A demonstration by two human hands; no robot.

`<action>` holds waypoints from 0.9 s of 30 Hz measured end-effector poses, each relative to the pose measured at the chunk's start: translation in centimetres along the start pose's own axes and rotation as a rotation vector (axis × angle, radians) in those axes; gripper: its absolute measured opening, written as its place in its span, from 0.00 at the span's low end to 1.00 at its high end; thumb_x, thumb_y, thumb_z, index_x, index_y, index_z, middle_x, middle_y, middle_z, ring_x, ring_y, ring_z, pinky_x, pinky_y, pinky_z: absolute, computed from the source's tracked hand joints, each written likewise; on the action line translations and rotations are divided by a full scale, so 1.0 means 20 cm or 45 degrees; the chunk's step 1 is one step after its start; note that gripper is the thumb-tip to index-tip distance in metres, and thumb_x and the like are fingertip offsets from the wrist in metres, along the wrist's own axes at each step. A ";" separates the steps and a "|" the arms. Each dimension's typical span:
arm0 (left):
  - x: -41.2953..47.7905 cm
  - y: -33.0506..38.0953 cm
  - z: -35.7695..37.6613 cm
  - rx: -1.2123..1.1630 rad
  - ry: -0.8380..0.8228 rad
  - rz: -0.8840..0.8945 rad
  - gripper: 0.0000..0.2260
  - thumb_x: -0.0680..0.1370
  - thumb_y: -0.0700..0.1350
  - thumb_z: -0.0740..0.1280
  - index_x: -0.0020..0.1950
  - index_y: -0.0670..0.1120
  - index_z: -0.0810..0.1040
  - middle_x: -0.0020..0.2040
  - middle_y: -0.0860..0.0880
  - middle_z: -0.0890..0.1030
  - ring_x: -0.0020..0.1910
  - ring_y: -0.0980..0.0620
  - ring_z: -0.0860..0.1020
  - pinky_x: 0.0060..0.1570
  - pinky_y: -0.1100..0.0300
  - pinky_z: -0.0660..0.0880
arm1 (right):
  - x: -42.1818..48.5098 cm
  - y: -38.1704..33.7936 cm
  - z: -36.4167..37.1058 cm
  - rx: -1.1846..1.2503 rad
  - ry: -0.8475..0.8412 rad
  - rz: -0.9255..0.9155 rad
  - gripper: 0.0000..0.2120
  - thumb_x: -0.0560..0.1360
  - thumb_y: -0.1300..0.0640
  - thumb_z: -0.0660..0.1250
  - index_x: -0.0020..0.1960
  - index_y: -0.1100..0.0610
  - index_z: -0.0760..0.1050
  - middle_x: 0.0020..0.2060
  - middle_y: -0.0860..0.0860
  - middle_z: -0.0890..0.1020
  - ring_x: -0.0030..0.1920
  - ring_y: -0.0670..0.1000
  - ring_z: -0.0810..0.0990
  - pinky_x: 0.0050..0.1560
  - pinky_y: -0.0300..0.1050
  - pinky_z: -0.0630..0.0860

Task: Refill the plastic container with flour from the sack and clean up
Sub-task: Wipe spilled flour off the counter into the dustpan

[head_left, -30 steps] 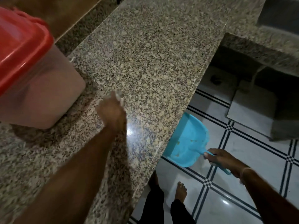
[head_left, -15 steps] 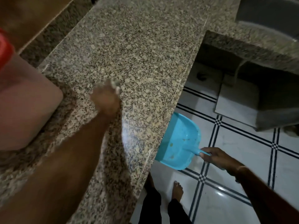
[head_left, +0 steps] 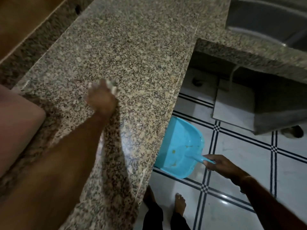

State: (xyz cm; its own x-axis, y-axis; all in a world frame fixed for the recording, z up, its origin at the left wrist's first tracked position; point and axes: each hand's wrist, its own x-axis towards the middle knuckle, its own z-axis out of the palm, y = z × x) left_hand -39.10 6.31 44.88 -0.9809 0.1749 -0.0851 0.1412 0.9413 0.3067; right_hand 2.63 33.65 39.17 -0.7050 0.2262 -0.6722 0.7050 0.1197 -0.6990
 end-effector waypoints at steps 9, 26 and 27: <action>-0.03 0.19 -0.02 -0.154 0.238 0.175 0.15 0.84 0.57 0.62 0.65 0.50 0.78 0.53 0.50 0.80 0.52 0.46 0.78 0.56 0.49 0.72 | 0.02 0.00 0.01 -0.048 -0.018 0.018 0.12 0.76 0.38 0.71 0.55 0.41 0.86 0.49 0.53 0.87 0.49 0.53 0.85 0.52 0.46 0.83; -0.74 0.07 0.07 -0.336 -0.294 0.892 0.15 0.85 0.52 0.59 0.69 0.60 0.79 0.44 0.52 0.77 0.47 0.52 0.74 0.53 0.52 0.62 | -0.22 0.18 0.12 0.038 0.020 0.023 0.13 0.76 0.39 0.70 0.57 0.40 0.86 0.45 0.54 0.86 0.43 0.44 0.82 0.49 0.40 0.79; -0.82 0.00 0.05 -0.317 -0.288 0.887 0.15 0.85 0.50 0.61 0.68 0.61 0.79 0.43 0.52 0.77 0.47 0.52 0.74 0.51 0.53 0.61 | -0.22 0.20 0.13 0.042 -0.002 0.025 0.16 0.74 0.34 0.70 0.57 0.39 0.85 0.44 0.52 0.85 0.42 0.42 0.82 0.47 0.37 0.80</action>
State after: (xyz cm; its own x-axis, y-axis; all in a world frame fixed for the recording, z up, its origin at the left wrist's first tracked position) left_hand -22.89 3.78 45.27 -0.6216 0.7830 0.0227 0.6554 0.5040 0.5625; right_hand 8.32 30.53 38.76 -0.6912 0.2268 -0.6862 0.7157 0.0832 -0.6934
